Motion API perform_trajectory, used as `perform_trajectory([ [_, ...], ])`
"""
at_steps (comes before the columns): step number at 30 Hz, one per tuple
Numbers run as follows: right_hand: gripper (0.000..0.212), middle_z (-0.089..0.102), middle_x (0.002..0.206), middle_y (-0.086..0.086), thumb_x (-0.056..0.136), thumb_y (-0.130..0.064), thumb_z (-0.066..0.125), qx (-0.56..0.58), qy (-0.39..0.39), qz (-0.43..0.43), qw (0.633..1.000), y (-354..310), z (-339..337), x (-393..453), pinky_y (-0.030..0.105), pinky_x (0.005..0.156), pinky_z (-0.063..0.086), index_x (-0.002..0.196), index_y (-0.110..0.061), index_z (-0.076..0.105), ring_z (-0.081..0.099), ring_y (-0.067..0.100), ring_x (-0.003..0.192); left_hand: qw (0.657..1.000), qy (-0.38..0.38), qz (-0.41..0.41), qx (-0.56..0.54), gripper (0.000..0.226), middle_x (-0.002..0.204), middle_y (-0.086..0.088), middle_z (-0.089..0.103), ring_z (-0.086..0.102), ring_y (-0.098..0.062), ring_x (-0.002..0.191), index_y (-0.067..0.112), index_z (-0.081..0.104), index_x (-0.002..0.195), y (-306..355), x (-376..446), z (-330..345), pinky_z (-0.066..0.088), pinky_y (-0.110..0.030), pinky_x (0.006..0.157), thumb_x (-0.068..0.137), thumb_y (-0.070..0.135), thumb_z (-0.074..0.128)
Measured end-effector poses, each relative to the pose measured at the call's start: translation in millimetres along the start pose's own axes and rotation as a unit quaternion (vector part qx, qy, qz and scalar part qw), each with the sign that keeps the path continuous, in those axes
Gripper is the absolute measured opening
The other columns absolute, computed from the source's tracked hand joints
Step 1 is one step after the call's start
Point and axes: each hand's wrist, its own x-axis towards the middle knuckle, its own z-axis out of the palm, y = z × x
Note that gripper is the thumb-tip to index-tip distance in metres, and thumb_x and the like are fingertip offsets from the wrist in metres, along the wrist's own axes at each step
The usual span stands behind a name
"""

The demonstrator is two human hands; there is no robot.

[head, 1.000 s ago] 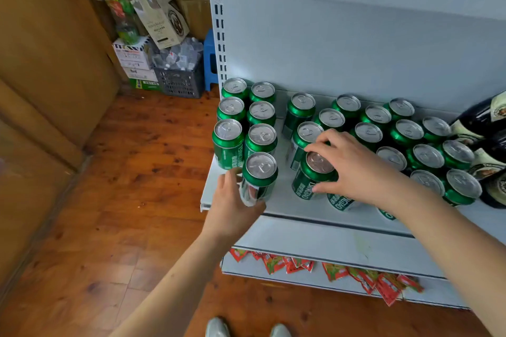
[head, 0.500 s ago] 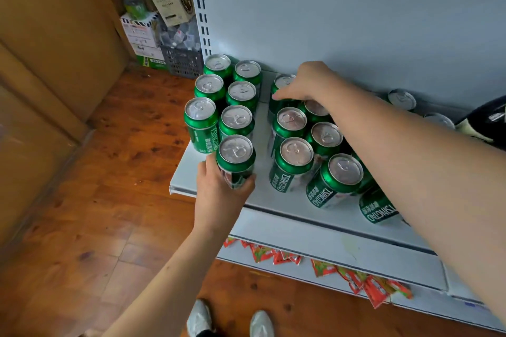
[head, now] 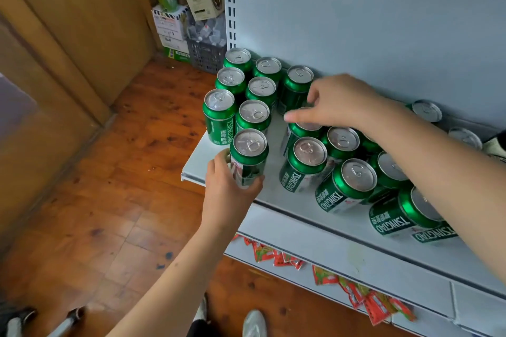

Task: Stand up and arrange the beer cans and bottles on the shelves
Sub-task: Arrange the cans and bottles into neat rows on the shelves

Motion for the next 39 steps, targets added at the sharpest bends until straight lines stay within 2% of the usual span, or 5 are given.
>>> perform_trajectory([
  [11,0.048,0.041,0.069,-0.002,0.073,-0.049,0.077,0.095,0.057,-0.023,0.994,-18,6,12,0.029,0.05,0.029,0.065,-0.019,0.041,0.049,0.025,0.077,1.0,0.026,0.0,0.001,0.071,0.126,0.0,0.048,0.049,-0.01,0.109,0.017,0.042,0.134,9,-1,6,0.04,-0.02,0.085,0.075,0.026,0.082],
  [15,0.059,0.051,0.111,0.006,0.078,-0.06,0.068,0.097,0.106,-0.026,0.989,-16,8,-2,0.035,0.074,0.045,0.114,-0.014,0.056,0.054,0.027,0.098,1.0,0.019,0.01,0.009,0.071,0.128,0.001,0.049,0.05,-0.008,0.108,0.018,0.043,0.133,4,1,5,0.045,-0.022,0.087,0.075,0.028,0.082],
  [21,0.073,0.059,0.088,-0.006,0.053,-0.086,0.057,0.009,-0.082,-0.116,0.99,3,16,-67,0.04,0.073,0.053,0.092,-0.024,0.059,0.058,0.017,0.081,1.0,0.006,-0.004,0.015,0.071,0.129,0.002,0.049,0.045,-0.002,0.101,0.02,0.043,0.134,5,3,2,0.043,-0.019,0.082,0.076,0.033,0.082],
  [32,0.072,0.056,0.118,0.006,0.07,-0.06,0.075,0.14,0.05,-0.112,0.983,-13,41,-36,0.037,0.084,0.049,0.119,-0.013,0.05,0.055,0.022,0.102,0.999,-0.015,-0.035,0.018,0.079,0.134,-0.001,0.047,0.045,-0.008,0.114,0.02,0.039,0.139,11,1,1,0.046,-0.024,0.091,0.074,0.031,0.083],
  [39,0.038,0.055,0.123,0.007,0.092,-0.028,0.062,0.171,0.172,-0.053,0.969,59,20,-35,0.032,0.088,0.043,0.126,-0.013,0.057,0.058,0.025,0.099,0.967,0.205,0.138,0.062,0.047,0.121,-0.006,0.04,0.042,-0.027,0.115,0.01,0.046,0.118,45,-34,-10,0.046,-0.043,0.095,0.075,0.006,0.064],
])
